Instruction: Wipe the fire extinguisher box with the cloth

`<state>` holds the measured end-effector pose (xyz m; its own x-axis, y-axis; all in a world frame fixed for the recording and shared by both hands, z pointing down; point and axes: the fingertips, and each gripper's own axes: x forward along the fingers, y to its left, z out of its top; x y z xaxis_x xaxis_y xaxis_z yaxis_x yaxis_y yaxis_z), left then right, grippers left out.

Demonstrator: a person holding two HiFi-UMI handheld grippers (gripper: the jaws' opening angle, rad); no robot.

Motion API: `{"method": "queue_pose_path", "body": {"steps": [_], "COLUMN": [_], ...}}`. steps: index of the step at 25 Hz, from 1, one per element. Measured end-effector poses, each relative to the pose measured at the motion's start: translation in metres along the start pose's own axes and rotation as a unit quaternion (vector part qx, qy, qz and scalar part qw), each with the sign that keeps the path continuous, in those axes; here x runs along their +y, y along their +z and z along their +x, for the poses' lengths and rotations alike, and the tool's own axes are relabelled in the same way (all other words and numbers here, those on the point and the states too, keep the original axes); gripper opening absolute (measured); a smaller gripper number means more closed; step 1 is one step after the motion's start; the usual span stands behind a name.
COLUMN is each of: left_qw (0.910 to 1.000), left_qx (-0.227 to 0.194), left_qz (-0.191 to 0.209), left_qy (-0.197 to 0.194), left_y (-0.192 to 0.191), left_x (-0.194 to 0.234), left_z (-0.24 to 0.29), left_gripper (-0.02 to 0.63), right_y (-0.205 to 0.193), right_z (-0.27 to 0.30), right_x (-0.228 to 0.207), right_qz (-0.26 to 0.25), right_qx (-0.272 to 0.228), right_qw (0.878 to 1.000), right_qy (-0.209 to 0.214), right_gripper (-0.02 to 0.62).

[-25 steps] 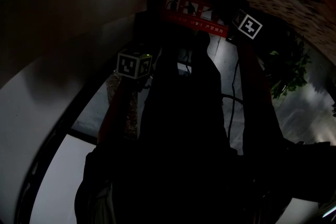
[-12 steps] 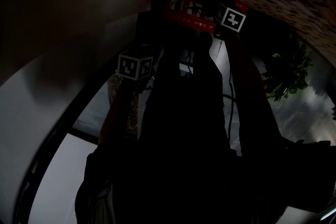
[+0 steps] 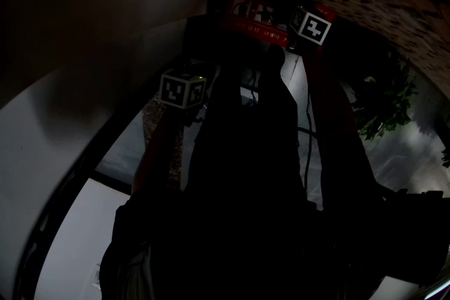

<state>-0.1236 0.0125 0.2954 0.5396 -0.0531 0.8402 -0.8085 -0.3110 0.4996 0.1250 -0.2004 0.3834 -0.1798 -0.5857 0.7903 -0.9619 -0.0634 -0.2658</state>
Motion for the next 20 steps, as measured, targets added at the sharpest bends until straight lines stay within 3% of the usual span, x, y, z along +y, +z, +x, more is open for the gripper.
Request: {"method": "queue_pose_path", "body": {"steps": [20], "left_qw": [0.9998], "left_qx": [0.000], "left_qz": [-0.020], "left_qy": [0.001], "left_y": [-0.002], "left_x": [0.014], "left_z": [-0.002], "left_gripper": [0.003], "right_y": [-0.008], "right_z": [0.027], "right_x": [0.074], "right_qz": [-0.069], "right_qx": [0.028], "right_qw": [0.996], "right_qy": [0.057], "right_gripper": [0.129]}}
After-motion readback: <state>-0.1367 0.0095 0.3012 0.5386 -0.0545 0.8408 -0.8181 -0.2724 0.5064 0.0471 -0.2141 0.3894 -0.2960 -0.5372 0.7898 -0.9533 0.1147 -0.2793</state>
